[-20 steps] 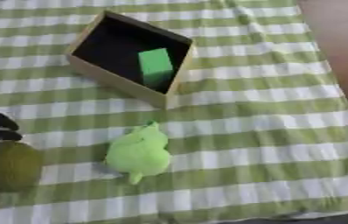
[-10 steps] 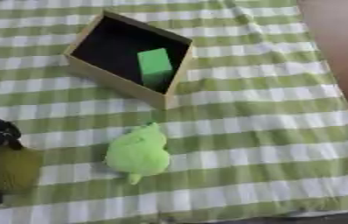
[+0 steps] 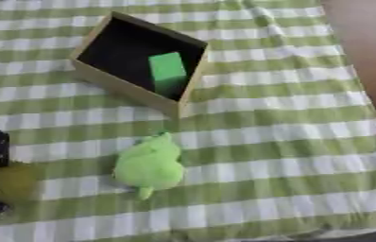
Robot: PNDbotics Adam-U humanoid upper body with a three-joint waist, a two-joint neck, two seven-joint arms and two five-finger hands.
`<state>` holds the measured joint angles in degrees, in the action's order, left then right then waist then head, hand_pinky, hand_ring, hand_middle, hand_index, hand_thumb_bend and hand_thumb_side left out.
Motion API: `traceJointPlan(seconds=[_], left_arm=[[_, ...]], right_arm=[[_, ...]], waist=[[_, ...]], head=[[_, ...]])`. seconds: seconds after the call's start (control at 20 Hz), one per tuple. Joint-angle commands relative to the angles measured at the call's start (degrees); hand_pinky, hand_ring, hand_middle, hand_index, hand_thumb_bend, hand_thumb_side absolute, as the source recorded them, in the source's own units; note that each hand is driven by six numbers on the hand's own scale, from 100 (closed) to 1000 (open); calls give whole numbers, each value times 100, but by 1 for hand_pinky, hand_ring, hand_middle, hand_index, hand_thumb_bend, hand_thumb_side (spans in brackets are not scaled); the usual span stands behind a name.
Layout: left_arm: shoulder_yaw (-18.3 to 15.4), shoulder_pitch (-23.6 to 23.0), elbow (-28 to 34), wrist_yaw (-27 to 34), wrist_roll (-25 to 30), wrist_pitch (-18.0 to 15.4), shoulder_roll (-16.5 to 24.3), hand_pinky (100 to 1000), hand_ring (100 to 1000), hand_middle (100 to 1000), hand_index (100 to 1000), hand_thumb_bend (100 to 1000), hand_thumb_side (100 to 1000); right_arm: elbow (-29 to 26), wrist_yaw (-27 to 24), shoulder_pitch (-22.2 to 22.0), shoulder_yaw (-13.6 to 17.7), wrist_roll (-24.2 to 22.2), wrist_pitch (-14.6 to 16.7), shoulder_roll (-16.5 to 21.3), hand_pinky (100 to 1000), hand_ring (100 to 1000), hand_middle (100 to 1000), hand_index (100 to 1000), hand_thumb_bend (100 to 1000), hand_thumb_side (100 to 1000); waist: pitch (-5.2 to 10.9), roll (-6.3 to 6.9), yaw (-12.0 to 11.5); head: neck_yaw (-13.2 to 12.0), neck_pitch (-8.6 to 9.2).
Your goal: Pick up objects on the table and place them in the box.
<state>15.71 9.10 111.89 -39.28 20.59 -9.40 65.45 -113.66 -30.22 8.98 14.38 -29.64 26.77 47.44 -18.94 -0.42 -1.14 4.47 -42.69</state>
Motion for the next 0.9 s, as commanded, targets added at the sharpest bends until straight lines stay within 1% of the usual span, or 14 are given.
traceJointPlan(seconds=[0.05, 0.1, 0.15, 0.25, 0.4, 0.5, 0.6, 0.75, 0.9], left_arm=[[-139, 52, 178, 55, -184, 39, 116, 422, 546, 486, 504, 461, 361], [-166, 52, 224, 74, -241, 48, 106, 414, 531, 470, 487, 461, 356], [-193, 60, 248, 108, -307, 47, 94, 391, 505, 431, 448, 443, 342], [-264, 100, 265, 211, -478, 2, 63, 363, 465, 370, 397, 410, 315], [-361, 160, 270, 319, -661, -127, 49, 338, 435, 320, 337, 402, 304], [-415, 199, 270, 351, -752, -243, 48, 316, 411, 269, 271, 384, 293], [-453, 235, 271, 379, -833, -337, 51, 311, 405, 262, 256, 377, 287], [-514, 332, 271, 469, -922, -447, 36, 309, 404, 267, 264, 374, 269], [-572, 549, 271, 639, -986, -542, 38, 309, 406, 280, 281, 387, 256]], right_arm=[[12, 49, 2, 108, -37, -1, 99, 1000, 1000, 482, 921, 100, 470], [19, 41, -3, 114, -51, 3, 94, 1000, 1000, 482, 921, 100, 470], [27, 34, -9, 121, -66, 6, 90, 1000, 1000, 481, 922, 100, 470], [49, 21, -24, 138, -96, 8, 81, 1000, 1000, 481, 923, 100, 470], [68, -6, -42, 161, -126, 8, 73, 1000, 1000, 480, 924, 100, 470], [73, -21, -54, 171, -138, 6, 73, 1000, 1000, 480, 924, 100, 470], [77, -33, -62, 182, -142, -1, 72, 1000, 1000, 480, 924, 100, 470], [80, -42, -75, 190, -147, -4, 76, 1000, 1000, 479, 924, 100, 470], [80, -46, -87, 190, -150, -8, 80, 1000, 1000, 479, 924, 100, 470]], waist=[[107, 80, -11], [108, 80, -14], [110, 80, -17], [117, 78, -26], [129, 79, -36], [137, 80, -43], [144, 82, -47], [157, 84, -51], [177, 92, -59]], head=[[-8, 54], [-7, 57], [-5, 58], [5, 63], [15, 70], [25, 73], [33, 79], [31, 67], [-2, 29]])
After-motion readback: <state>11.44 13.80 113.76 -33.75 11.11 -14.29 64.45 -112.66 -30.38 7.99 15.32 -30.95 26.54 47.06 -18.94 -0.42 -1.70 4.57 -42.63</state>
